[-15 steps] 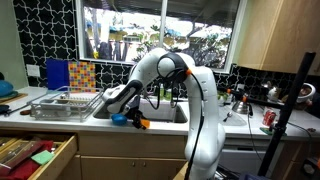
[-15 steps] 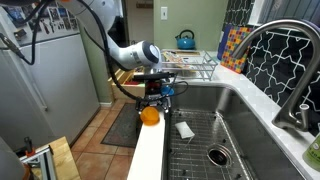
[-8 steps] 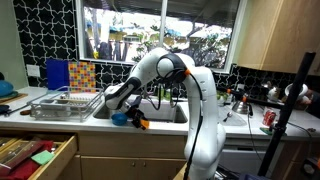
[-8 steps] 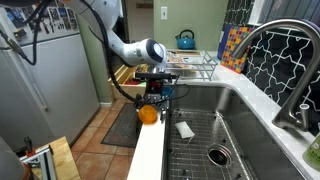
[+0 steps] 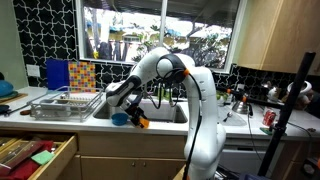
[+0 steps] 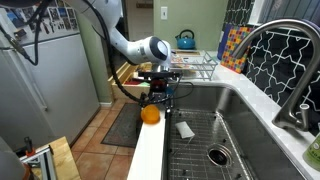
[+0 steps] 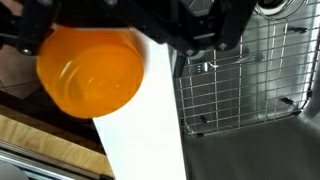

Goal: Turn the orange bowl upside down on the kitchen counter

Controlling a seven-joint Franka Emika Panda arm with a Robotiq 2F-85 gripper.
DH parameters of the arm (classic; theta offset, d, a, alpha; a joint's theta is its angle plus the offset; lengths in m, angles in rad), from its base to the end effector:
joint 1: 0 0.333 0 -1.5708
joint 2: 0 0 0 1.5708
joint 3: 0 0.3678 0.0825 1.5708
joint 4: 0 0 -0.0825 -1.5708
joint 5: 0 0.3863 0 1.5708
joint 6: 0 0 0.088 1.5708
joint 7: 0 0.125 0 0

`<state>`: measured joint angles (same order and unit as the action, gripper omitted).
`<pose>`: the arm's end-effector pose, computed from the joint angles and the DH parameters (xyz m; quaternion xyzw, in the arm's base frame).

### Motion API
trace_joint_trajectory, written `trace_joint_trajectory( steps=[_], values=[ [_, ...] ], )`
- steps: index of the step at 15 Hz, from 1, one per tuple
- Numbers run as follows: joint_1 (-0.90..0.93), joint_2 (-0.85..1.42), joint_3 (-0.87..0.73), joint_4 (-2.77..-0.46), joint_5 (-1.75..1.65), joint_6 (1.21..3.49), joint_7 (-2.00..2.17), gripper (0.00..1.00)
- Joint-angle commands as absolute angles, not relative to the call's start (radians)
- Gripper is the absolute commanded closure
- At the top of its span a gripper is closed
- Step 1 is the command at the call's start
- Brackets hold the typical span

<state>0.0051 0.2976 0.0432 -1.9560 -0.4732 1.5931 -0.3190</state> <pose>0.5418 -0.0310 0.3379 0.8906 0.2489 -0.3408 0.1694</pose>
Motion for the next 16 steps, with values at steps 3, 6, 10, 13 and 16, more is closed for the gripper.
trace_joint_trajectory(
  steps=[3, 6, 10, 13, 16],
  values=[
    [-0.006, 0.302, 0.047, -1.943, -0.385, 1.610, -0.325, 0.00],
    [-0.009, 0.301, 0.044, -1.936, -0.322, 1.622, -0.320, 0.00],
    [-0.012, 0.287, 0.035, -1.953, -0.316, 1.694, -0.300, 0.00],
    [-0.007, 0.275, 0.027, -1.969, -0.342, 1.735, -0.265, 0.00],
    [-0.007, 0.266, 0.024, -1.983, -0.350, 1.744, -0.251, 0.00]
  ],
)
